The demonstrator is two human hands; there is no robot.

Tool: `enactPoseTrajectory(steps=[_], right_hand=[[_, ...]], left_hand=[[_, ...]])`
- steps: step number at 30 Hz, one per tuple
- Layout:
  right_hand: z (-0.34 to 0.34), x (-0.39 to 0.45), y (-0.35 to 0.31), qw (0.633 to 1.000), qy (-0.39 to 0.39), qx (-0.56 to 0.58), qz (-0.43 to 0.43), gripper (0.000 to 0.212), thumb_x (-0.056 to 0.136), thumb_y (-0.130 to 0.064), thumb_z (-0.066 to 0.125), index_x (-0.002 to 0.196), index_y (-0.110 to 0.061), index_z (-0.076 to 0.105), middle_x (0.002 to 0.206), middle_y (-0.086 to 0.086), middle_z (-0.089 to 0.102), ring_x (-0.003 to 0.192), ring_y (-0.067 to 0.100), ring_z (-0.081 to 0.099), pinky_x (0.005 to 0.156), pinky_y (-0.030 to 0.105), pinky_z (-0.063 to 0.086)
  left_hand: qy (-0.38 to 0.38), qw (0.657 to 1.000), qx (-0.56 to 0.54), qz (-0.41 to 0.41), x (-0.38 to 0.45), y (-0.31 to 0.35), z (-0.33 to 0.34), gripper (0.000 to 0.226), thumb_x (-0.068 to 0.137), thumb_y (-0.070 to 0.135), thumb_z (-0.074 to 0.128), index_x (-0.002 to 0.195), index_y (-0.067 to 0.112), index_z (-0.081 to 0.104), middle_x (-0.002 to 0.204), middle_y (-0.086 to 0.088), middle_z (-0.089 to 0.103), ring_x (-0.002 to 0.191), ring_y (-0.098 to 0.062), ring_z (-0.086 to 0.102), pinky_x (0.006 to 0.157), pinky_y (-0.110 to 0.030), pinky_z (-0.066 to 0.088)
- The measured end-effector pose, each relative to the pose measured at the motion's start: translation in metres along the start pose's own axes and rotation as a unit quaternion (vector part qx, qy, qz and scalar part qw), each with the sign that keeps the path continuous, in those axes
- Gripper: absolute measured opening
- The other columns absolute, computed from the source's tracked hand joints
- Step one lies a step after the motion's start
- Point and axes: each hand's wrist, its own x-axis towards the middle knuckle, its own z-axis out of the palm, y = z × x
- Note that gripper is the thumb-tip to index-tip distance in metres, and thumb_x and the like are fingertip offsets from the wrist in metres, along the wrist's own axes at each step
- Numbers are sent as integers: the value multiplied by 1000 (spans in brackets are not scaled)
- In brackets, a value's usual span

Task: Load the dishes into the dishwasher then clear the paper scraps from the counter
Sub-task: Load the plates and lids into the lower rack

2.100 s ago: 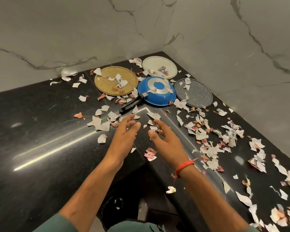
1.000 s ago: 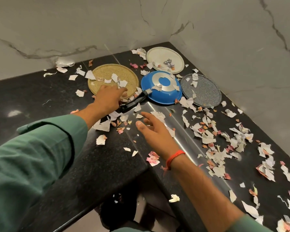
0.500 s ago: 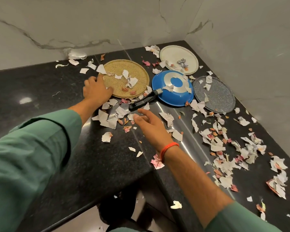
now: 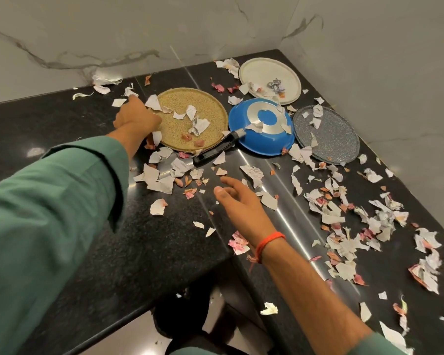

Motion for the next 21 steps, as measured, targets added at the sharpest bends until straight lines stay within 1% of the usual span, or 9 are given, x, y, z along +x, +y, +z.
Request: enactPoseTrajectory(steps=[2,7,9,10,12,14,17,19,21], right_hand=[[0,-2,-2,1000,-2,3,-2,45,101,-43,55,145,-34,49,143,-1,53,115,10,56,84,18,42],[0,-2,-4,1000,-5,-5,-11,45,101,-44,54,144,-34,49,142,-2,53,117,10,55,86,20,40],[2,-2,-5,1000,-6,-9,-14,44,101,-44,54,144,-34,49,142,-2,53,118,11,54,89,21,41],[2,-3,-6,1000,-8,-11,-16,44,101,-44,54,144,-34,50,142,-1,53,119,11,54,92,24,41],[4,-5,-8,1000,-11,-10,-20,44,101,-43,54,144,-33,50,143,-1,52,119,10,53,94,25,41],[4,-7,-10,1000,-16,-8,-22,44,102,-43,54,144,-33,50,143,-1,52,118,9,52,88,19,42],[5,-10,-14,999,-23,-5,-26,43,102,-44,53,143,-33,51,142,-3,52,117,7,51,72,10,39],[7,-12,-16,999,-22,-3,-32,43,101,-44,53,142,-32,52,140,-3,53,116,7,53,73,11,40],[10,-14,-18,999,-16,-4,-38,42,101,-43,54,141,-32,53,139,-3,55,117,8,54,79,14,42]], left_hand=[[1,999,-30,-21,-1,-2,-1,67,81,34,76,137,9,47,139,-18,57,127,-40,55,102,-49,50],[11,969,-227,-93,2,7,-18,67,77,24,72,138,6,51,140,-13,57,125,-32,58,101,-40,54],[15,959,-266,-96,8,11,-29,65,67,21,68,130,7,57,131,-14,63,116,-30,63,96,-40,57],[19,953,-290,-84,10,12,-34,54,65,19,66,117,7,62,118,-13,67,105,-27,66,88,-36,58],[25,943,-329,-38,5,23,-49,9,70,13,65,78,13,60,78,-6,60,70,-17,58,64,-26,49],[30,941,-335,31,-1,33,-63,21,76,11,63,62,20,52,64,0,46,58,-11,46,57,-25,39],[59,931,-332,143,-9,40,-81,10,80,16,66,79,25,60,77,7,55,72,-6,52,63,-23,45],[75,920,-306,234,-27,43,-87,12,88,21,66,91,26,56,84,9,55,74,-4,50,65,-21,46],[92,910,-236,328,-51,45,-86,13,91,26,64,99,21,55,89,3,57,77,-13,53,70,-31,48]])
